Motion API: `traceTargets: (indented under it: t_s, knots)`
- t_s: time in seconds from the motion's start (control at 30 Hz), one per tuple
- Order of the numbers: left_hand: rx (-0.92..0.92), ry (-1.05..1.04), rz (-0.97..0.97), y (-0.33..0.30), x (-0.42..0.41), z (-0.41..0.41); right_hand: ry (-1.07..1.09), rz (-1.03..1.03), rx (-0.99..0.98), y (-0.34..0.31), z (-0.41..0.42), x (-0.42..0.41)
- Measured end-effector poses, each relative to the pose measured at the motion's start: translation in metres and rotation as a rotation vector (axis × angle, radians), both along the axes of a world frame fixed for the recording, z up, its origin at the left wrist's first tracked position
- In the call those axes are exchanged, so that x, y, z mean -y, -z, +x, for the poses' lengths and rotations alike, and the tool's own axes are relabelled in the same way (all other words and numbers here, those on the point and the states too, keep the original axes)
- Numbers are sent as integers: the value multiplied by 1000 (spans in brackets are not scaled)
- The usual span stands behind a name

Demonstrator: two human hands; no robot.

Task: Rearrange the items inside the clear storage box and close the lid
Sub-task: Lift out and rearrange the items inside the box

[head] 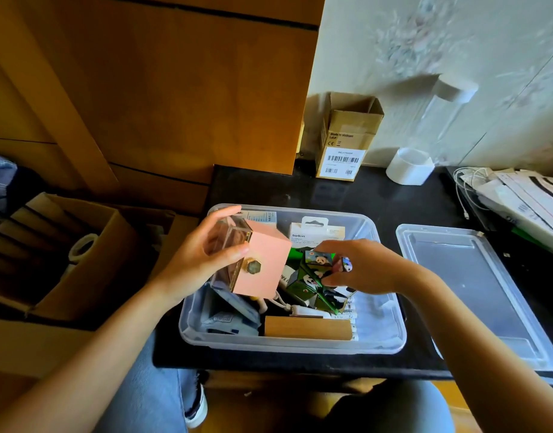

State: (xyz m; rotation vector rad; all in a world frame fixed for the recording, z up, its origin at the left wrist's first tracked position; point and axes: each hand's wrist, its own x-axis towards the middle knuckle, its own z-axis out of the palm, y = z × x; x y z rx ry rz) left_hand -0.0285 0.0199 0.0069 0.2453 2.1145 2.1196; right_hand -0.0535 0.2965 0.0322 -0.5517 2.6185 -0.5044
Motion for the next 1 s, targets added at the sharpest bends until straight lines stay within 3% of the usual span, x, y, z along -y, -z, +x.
traceTargets:
  t_s: [0.17,0.4,0.53,0.83,1.0]
  knots:
    - [0,6,-3,2,-2,1,-17,28,-7,1,4,4]
    - [-6,-6,-15,3,-2,4,-157,287,220,-6,7,-1]
    - [-14,-20,-23,5,-2,4,-157,271,363,-6,4,-4]
    - [-10,-42,27,5,0,4,30,172,208,22,-22,-2]
    - [82,-162,244,1,4,0,-19,255,90,35,-33,17]
